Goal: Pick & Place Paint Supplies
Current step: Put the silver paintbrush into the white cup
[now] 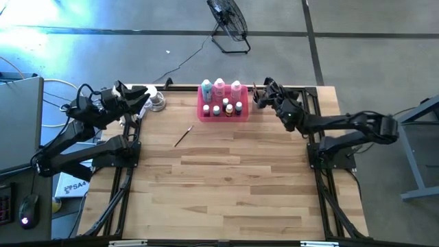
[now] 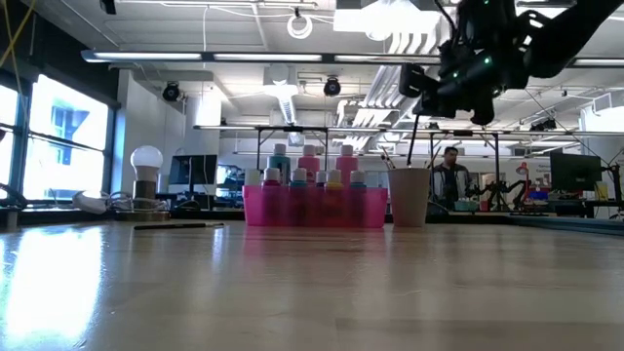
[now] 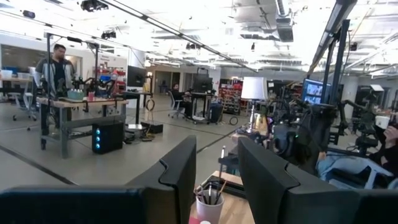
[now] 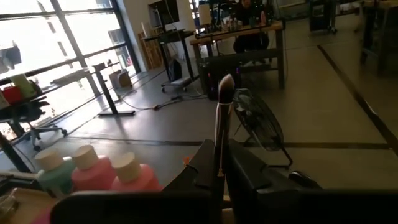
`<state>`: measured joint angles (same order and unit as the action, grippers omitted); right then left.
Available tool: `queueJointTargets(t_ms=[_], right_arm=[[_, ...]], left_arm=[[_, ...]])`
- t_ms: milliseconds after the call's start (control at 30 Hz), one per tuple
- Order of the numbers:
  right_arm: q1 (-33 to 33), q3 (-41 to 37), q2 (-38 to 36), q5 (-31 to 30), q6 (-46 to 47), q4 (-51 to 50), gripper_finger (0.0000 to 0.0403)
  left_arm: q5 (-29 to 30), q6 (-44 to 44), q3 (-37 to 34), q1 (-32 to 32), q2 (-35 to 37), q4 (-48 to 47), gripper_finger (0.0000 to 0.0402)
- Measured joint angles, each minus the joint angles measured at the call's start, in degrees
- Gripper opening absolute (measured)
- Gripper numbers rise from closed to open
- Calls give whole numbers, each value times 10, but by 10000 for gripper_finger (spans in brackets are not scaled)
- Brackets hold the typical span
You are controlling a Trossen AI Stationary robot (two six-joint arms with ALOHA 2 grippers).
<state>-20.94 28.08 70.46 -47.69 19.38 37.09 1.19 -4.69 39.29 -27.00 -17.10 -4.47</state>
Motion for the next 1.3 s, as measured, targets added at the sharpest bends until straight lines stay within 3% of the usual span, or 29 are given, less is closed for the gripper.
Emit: queueJointTargets(t_ms=[433, 867, 1000, 1167, 1300], right_arm=[[-32, 0, 88, 19, 5, 22, 11], [-32, 0, 89, 29, -44, 26, 84], [-24, 0, 58, 28, -52, 34, 107], [12, 0, -29, 32, -130, 120, 116], [51, 0, -112, 90, -169, 175, 110]], left_arm=[[-2, -1, 0, 0, 0, -8, 115], [-1, -2, 0, 0, 0, -19, 115], [-1, -2, 0, 0, 0, -19, 115], [-1, -2, 0, 0, 0, -18, 115], [-2, -2, 0, 0, 0, -19, 115]])
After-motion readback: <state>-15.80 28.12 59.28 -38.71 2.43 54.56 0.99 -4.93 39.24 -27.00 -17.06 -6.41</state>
